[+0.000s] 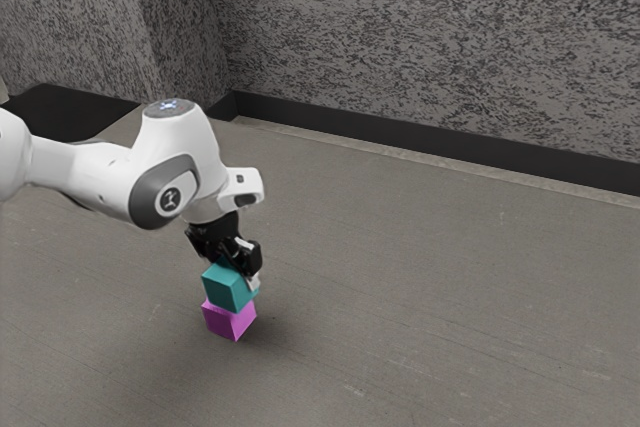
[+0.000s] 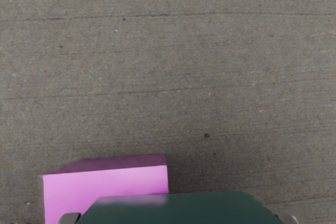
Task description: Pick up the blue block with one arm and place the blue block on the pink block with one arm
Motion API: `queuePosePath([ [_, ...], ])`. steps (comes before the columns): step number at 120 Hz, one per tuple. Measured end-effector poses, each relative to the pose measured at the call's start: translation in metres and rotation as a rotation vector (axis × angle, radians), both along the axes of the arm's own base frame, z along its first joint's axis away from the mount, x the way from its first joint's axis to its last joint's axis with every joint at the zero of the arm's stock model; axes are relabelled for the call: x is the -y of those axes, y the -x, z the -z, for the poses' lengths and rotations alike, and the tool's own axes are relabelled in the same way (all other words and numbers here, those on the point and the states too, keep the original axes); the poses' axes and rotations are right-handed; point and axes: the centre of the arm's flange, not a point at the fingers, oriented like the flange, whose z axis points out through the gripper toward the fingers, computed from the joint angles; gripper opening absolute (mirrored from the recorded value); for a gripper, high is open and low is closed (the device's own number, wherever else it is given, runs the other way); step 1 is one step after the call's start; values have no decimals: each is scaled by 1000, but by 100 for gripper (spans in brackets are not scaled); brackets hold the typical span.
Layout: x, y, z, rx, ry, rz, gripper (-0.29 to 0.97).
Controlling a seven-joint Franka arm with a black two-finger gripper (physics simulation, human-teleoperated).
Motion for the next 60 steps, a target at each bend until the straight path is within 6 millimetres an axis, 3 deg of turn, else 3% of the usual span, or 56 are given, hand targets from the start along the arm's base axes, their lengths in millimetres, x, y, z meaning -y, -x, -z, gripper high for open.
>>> queuePosePath([
  [60,-56,-4,15,-26,0,-112,30],
])
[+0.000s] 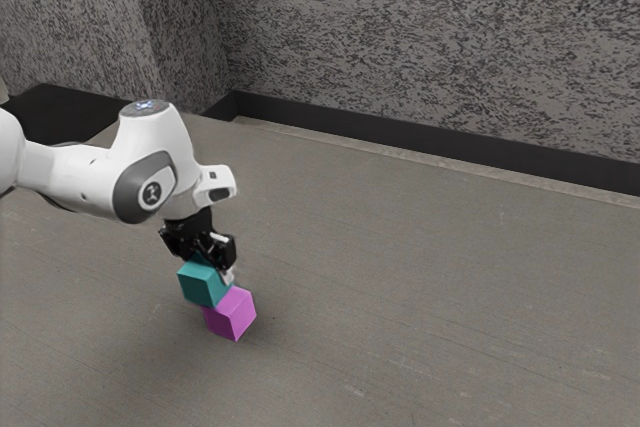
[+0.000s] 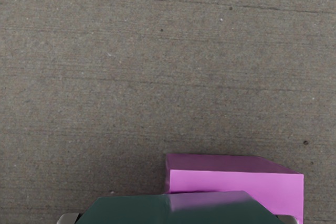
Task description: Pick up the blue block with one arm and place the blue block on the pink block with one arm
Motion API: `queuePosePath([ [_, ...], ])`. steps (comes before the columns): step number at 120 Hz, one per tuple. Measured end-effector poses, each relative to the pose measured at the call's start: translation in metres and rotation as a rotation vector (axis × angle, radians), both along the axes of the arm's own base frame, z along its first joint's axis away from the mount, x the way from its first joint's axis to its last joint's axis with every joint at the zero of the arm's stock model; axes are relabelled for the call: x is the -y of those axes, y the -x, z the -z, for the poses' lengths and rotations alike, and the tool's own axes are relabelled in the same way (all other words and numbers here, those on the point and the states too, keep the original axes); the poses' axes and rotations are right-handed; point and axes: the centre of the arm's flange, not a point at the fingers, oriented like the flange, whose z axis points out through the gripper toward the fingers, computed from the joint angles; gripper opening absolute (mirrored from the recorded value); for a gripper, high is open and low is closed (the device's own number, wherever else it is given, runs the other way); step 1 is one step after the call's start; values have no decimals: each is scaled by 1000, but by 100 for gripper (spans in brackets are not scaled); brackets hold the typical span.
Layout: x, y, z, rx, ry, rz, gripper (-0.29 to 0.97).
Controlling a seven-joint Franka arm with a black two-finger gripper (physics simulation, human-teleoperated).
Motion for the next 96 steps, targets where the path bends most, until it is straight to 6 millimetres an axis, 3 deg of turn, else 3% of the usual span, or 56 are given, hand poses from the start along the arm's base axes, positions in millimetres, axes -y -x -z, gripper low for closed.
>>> queuePosePath([
  [32,-5,0,1,0,0,-10,30],
  [86,32,0,2,-1,1,60,30],
  [96,34,0,3,-3,5,71,42],
])
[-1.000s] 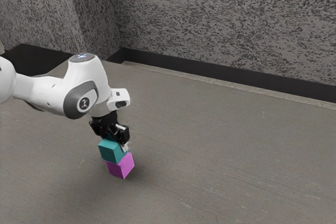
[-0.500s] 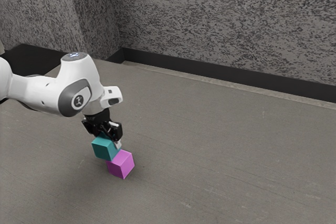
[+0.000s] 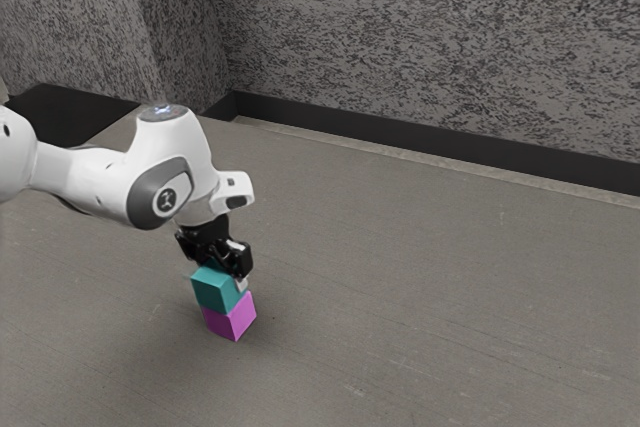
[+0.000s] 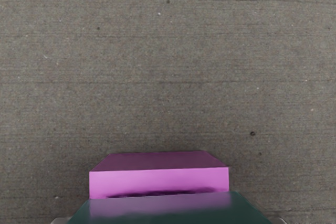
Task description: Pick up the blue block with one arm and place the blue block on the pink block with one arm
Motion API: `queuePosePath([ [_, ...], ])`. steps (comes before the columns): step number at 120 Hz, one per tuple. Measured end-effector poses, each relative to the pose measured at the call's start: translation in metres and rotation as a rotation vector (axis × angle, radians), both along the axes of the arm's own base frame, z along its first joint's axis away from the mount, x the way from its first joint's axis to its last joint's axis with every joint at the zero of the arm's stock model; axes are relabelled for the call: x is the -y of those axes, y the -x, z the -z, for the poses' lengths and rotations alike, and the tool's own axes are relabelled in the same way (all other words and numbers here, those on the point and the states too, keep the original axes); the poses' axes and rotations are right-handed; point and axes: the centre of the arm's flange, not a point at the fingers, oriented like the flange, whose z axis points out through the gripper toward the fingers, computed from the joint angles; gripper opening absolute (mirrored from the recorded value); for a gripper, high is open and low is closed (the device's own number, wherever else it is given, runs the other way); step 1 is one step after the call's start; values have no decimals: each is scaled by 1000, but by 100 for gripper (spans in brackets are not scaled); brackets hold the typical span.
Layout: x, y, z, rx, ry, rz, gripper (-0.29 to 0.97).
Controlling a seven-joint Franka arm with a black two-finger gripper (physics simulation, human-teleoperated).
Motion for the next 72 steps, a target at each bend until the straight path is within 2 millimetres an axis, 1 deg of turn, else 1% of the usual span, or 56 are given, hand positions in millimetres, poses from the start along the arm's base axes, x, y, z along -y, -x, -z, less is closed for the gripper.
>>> queuePosePath([
  [13,-3,0,0,0,7,4,52],
  [26,-11,-1,-2,4,10,2,58],
  [33,-15,-2,-14,25,10,-1,61],
  [47,-24,-12,-55,78,11,-3,64],
  [53,-25,-15,-68,86,12,1,65],
  [61,-21,-17,-76,83,13,14,66],
  [72,-13,-16,-78,66,14,37,66],
])
